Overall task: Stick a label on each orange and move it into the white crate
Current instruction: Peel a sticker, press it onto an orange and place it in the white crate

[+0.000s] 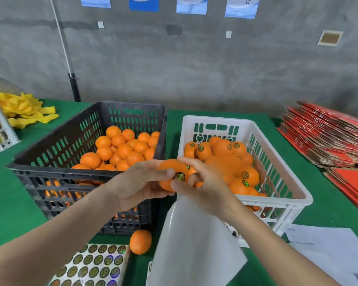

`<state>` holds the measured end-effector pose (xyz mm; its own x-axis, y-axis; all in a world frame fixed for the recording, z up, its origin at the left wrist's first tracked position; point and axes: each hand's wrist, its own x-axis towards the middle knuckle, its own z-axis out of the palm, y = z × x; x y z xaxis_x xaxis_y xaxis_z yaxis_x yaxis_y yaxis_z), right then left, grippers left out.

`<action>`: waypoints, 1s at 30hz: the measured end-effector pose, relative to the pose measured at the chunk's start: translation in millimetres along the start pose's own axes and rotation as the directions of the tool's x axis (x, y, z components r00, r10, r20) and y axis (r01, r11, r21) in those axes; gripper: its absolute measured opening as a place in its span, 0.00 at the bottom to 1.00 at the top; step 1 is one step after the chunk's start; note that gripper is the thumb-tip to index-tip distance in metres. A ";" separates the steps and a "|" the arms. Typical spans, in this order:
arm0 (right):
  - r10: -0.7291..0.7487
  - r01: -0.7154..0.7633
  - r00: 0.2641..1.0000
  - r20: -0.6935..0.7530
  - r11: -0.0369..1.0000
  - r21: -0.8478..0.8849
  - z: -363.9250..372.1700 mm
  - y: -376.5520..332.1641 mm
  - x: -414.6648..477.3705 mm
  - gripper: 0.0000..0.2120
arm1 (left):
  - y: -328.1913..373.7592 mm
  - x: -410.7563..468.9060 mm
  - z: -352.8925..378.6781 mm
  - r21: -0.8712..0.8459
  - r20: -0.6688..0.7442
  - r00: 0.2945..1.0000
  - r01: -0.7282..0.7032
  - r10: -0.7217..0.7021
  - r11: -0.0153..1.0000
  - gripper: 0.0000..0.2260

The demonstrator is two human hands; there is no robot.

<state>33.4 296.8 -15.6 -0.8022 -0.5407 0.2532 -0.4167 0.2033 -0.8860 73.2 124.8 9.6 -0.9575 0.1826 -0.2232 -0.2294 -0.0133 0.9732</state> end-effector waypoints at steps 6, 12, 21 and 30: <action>0.030 -0.035 0.997 -0.073 0.997 -0.071 5.8 14.9 -18.8 0.23 | -24.2 4.3 12.5 0.092 -0.047 0.998 0.035 -0.031 0.995 0.16; 0.083 -0.085 0.972 -0.219 0.996 0.001 6.6 19.8 -17.1 0.23 | -38.3 -1.2 16.0 0.227 0.074 0.990 0.100 -0.119 0.969 0.14; 0.055 -0.081 0.970 -0.237 0.992 -0.100 -20.7 30.7 26.3 0.20 | -53.9 -6.8 -6.2 0.144 0.133 0.965 0.207 -0.226 0.968 0.19; 0.258 -0.351 0.932 -0.255 0.463 -0.814 -61.1 107.9 137.2 0.32 | -64.0 -6.1 -14.8 -0.073 0.100 0.977 0.195 -0.187 0.978 0.11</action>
<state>-147.7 294.4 -52.7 -0.9640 -0.2436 0.1064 -0.2598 0.9482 -0.1827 91.1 110.0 -52.2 -0.8753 0.2795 -0.3947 -0.4237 -0.0497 0.9044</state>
